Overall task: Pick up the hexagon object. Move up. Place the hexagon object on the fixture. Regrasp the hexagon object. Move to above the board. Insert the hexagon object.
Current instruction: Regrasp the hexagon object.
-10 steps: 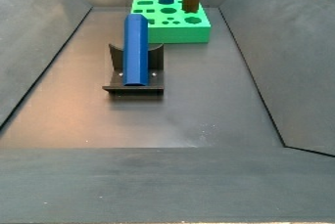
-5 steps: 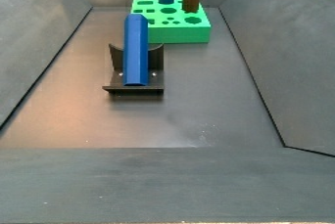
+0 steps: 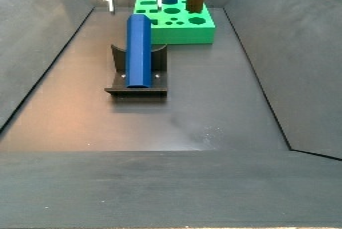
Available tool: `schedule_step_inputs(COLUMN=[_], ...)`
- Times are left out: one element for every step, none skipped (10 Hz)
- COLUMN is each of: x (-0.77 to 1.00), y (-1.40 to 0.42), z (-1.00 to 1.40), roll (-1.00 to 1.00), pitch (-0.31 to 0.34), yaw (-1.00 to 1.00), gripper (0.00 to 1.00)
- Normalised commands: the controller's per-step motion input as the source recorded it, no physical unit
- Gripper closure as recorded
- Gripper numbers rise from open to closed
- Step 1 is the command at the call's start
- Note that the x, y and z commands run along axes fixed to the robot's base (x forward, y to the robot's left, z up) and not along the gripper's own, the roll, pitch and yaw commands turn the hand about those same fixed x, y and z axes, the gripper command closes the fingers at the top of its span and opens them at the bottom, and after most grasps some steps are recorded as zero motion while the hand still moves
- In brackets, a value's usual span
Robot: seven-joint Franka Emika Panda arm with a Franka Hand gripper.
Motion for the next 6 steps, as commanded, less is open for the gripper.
schedule_step_inputs(x=[0.07,0.06,0.05,0.05,0.06,0.0], y=[0.03,0.02,0.01,0.01,0.01,0.0], z=[-1.0,-0.84,-0.61,-0.44,-0.28,0.0], roll=[0.06,0.06,0.06,0.06,0.05,0.0], pitch=[-0.094,-0.074,-0.043,-0.023,-0.008,0.0], yaw=[-0.06,-0.07,-0.07,-0.06,-0.05,0.0], gripper=[0.0,0.0,0.0,0.0,0.0,1.0])
